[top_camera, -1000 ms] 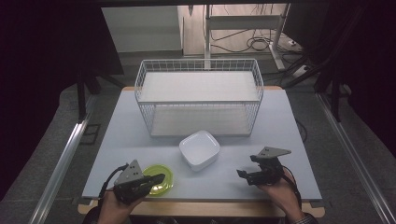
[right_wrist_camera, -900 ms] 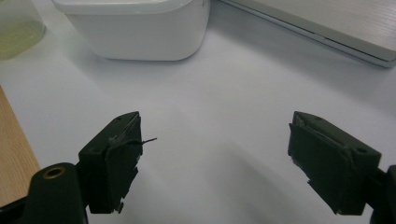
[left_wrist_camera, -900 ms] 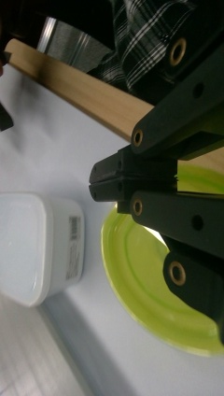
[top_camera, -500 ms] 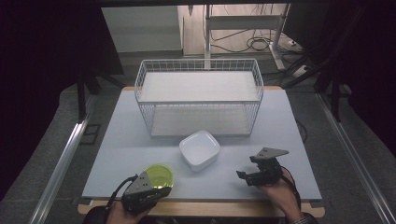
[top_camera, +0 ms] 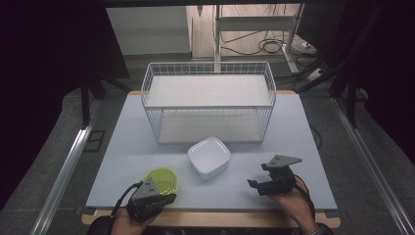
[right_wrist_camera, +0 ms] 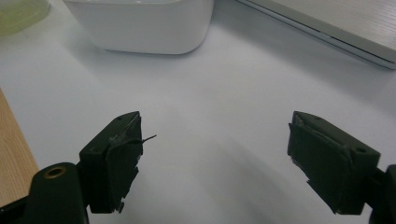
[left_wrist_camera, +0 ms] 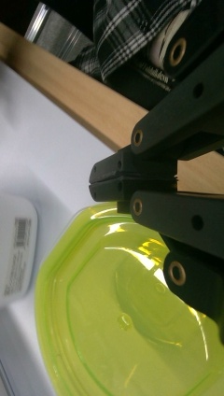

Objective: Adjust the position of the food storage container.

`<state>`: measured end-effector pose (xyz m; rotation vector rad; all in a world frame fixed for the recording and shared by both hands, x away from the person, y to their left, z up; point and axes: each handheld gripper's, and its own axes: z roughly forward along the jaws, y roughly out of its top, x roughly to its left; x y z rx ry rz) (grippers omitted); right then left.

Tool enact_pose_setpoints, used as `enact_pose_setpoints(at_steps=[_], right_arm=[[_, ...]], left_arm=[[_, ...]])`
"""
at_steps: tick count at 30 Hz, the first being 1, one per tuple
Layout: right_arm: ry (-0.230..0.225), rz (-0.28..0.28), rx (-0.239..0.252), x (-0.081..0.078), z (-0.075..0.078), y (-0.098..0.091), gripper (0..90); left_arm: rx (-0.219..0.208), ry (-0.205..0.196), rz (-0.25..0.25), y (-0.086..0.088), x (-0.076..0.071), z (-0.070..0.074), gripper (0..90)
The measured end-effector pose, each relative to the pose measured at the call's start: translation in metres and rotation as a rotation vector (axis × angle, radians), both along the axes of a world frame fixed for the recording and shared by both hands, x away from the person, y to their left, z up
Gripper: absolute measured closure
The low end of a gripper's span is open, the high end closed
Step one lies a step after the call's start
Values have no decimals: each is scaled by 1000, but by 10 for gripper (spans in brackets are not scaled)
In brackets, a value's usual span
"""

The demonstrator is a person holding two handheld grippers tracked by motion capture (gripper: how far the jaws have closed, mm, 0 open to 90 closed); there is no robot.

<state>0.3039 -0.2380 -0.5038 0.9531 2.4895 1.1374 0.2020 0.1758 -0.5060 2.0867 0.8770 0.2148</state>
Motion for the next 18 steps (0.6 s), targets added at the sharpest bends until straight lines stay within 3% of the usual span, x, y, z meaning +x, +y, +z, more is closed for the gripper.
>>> enact_pose_setpoints(at_steps=[11, 18], right_arm=[[2, 7, -7, 0, -1, 1, 187], [4, 8, -5, 0, -1, 1, 188]], left_arm=[[8, -8, 72, 19, 16, -1, 899], [13, -4, 137, 41, 34, -1, 899]])
